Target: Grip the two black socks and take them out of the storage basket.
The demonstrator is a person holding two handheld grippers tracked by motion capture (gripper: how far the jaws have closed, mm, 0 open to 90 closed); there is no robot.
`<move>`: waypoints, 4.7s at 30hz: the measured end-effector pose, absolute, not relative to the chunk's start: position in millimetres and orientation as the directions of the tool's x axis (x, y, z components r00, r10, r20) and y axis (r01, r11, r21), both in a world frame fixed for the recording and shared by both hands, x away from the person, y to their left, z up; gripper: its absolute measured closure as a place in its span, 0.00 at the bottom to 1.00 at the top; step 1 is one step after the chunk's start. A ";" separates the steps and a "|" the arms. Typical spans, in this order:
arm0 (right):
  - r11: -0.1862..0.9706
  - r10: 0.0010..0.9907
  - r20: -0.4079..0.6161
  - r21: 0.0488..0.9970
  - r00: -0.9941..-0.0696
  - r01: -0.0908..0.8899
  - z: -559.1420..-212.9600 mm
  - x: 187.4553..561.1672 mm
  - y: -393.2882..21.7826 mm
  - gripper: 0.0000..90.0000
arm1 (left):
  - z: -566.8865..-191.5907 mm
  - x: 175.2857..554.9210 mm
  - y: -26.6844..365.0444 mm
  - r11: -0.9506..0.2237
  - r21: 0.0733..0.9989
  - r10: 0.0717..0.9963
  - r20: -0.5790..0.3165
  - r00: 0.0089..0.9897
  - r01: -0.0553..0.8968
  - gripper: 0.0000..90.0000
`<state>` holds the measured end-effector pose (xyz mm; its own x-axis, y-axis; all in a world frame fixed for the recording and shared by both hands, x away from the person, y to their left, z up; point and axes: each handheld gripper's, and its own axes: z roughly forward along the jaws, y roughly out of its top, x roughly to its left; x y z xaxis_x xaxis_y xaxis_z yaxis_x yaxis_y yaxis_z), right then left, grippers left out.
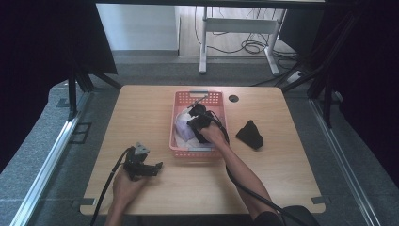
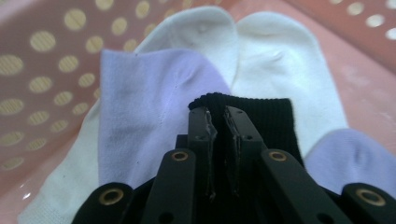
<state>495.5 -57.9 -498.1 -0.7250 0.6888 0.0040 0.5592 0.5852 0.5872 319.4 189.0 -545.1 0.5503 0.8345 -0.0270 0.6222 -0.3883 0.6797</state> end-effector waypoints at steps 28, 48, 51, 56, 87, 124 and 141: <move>0.451 0.664 0.012 0.791 -0.747 0.413 -406.1 467.7 -87.6 0.92 | -545.2 319.4 189.0 -0.387 0.681 0.835 -0.027 0.550 0.622 0.11; 0.396 0.640 0.003 0.855 -0.768 0.333 -341.6 451.5 -97.0 0.92 | -545.1 319.5 189.0 -0.388 0.681 0.835 -0.026 0.550 0.621 0.11; 0.385 0.634 0.012 0.862 -0.773 0.330 -332.5 450.6 -99.0 0.92 | -545.1 319.5 188.9 -0.387 0.681 0.835 -0.027 0.549 0.622 0.11; 0.369 0.634 0.017 0.872 -0.773 0.322 -319.1 448.8 -103.1 0.92 | -545.0 319.5 189.1 -0.388 0.680 0.835 -0.027 0.550 0.622 0.11; 0.304 0.718 -0.015 0.906 -0.696 0.294 -267.6 441.2 -164.4 0.92 | -544.8 319.4 189.1 -0.389 0.678 0.834 -0.028 0.551 0.624 0.11; 0.242 0.878 0.029 0.835 -0.478 0.494 -369.6 450.7 -290.6 0.91 | -545.3 319.3 188.6 -0.382 0.683 0.836 -0.030 0.547 0.622 0.11; 0.278 0.886 0.067 0.714 -0.458 0.642 -466.5 458.3 -288.3 0.82 | -545.5 319.2 188.2 -0.375 0.686 0.839 -0.035 0.543 0.623 0.11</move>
